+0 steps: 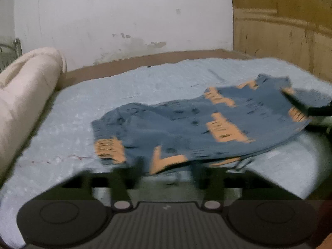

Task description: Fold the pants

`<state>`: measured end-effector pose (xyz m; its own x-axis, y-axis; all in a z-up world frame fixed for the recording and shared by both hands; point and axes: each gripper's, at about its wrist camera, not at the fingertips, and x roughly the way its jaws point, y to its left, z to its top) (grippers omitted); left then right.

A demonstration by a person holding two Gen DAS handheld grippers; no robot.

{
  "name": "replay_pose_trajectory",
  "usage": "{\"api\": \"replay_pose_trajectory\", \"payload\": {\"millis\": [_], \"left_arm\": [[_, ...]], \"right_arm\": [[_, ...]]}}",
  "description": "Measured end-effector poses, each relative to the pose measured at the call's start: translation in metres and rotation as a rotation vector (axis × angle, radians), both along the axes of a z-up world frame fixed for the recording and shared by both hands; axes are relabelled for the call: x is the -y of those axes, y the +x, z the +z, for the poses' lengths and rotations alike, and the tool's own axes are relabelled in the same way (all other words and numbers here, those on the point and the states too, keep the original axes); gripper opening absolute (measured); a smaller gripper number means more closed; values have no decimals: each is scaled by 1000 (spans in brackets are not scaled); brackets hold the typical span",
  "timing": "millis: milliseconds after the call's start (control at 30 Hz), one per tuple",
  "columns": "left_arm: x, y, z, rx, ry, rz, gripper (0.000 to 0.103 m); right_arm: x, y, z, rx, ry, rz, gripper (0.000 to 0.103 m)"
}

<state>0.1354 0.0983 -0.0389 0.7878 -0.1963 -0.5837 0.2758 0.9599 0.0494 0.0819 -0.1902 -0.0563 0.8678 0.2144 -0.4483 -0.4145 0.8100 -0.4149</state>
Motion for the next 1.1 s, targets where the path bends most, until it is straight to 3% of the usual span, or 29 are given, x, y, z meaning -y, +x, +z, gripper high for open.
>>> {"api": "replay_pose_trajectory", "payload": {"millis": [33,100,167,300,433,567,667,733,900,1000,1100], "left_arm": [[4,-3,3,6,-30,-2,78],[18,-10,10,15,-82,-34,87],[38,-14,15,44,-116,-69,99],[90,-11,21,81,-170,-197,102],[141,-2,23,110,-204,-295,102],[185,13,21,112,-228,-382,102],[212,29,17,53,-250,-428,102],[226,43,15,-29,-247,-424,101],[234,64,11,-140,-344,-373,85],[232,70,7,-176,-371,-341,74],[228,76,3,-216,-390,-284,53]], "right_arm": [[3,-2,1,3,15,1,42],[13,-6,6,5,66,4,73],[29,-8,13,11,118,-5,87],[64,2,26,7,161,-56,102],[106,29,38,-59,195,-121,102],[154,72,50,-177,331,-193,102],[182,116,57,-244,419,-244,102],[189,147,59,-307,454,-252,102],[177,222,62,-424,444,-330,86],[160,255,61,-462,403,-357,83],[147,280,56,-508,381,-392,77]]}}
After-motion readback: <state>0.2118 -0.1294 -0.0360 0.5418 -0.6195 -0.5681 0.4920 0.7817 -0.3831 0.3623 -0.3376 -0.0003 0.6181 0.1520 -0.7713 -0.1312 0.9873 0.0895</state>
